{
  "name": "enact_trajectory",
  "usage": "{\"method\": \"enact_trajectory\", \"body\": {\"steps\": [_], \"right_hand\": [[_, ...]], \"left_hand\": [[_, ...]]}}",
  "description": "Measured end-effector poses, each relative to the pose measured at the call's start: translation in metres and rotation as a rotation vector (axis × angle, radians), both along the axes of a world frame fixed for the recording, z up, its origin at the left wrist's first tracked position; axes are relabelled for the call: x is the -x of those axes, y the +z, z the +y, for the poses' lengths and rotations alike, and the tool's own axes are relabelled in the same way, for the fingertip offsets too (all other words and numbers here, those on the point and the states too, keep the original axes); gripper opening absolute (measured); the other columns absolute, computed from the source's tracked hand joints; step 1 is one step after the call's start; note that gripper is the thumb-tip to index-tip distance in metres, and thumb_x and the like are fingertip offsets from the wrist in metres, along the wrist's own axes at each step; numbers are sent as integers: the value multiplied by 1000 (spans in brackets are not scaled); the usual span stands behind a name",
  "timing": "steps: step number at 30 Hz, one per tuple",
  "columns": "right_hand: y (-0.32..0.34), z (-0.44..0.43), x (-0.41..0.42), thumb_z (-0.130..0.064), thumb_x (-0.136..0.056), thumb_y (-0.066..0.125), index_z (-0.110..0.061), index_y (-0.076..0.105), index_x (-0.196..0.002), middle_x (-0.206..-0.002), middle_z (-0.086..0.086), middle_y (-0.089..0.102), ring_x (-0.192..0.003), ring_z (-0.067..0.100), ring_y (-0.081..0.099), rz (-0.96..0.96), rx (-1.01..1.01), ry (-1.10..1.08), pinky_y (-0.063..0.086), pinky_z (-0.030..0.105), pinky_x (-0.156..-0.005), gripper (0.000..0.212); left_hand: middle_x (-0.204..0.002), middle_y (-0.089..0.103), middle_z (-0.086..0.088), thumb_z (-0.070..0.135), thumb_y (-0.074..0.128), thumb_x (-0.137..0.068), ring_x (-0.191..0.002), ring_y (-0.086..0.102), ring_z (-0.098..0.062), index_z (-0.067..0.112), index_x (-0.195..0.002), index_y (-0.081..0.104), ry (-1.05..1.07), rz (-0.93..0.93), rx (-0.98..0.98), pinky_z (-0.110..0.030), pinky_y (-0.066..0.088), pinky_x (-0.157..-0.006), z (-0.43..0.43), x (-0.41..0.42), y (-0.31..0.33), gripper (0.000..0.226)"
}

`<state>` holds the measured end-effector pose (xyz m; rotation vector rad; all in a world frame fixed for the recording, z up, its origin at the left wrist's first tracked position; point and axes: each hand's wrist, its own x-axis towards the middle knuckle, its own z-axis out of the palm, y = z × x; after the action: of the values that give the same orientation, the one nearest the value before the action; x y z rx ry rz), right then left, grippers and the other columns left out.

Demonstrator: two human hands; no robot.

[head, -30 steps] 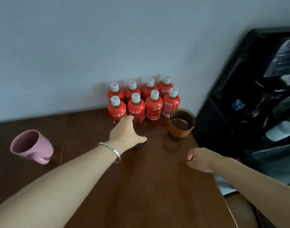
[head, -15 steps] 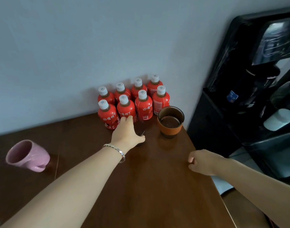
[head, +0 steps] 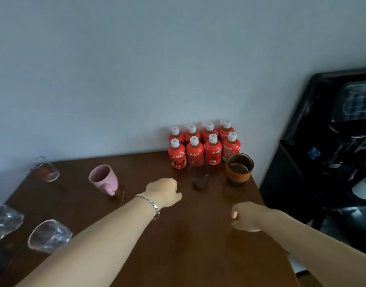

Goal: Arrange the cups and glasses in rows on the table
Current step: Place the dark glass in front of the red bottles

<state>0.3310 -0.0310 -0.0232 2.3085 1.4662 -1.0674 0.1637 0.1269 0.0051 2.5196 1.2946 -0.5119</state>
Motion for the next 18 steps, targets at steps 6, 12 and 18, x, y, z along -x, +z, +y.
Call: {"method": "enact_trajectory", "body": {"steps": [6, 12, 18], "right_hand": [[34, 25, 79, -32, -95, 47, -19, 48, -134, -137, 3, 51, -123, 22, 52, -18, -25, 163, 45, 31, -97, 41], [49, 63, 154, -32, -95, 47, -20, 49, -133, -138, 2, 50, -124, 22, 50, -57, -38, 220, 44, 32, -99, 41], [48, 116, 218, -33, -95, 47, -20, 49, -134, -139, 2, 50, -126, 22, 50, -57, -33, 141, 42, 33, -101, 41]], "left_hand": [[-82, 63, -6, 35, 51, -91, -87, 62, -27, 7, -83, 65, 142, 21, 156, -33, 47, -75, 4, 101, 29, 32], [-54, 37, 0, 30, 48, -91, -51, 37, -16, 14, -49, 37, 159, 24, 126, -28, 30, -56, 40, 197, 41, 46], [-84, 64, -1, 33, 49, -89, -90, 64, -25, 15, -71, 58, 158, -2, 75, -37, 50, -84, 101, 268, 33, 27]]}}
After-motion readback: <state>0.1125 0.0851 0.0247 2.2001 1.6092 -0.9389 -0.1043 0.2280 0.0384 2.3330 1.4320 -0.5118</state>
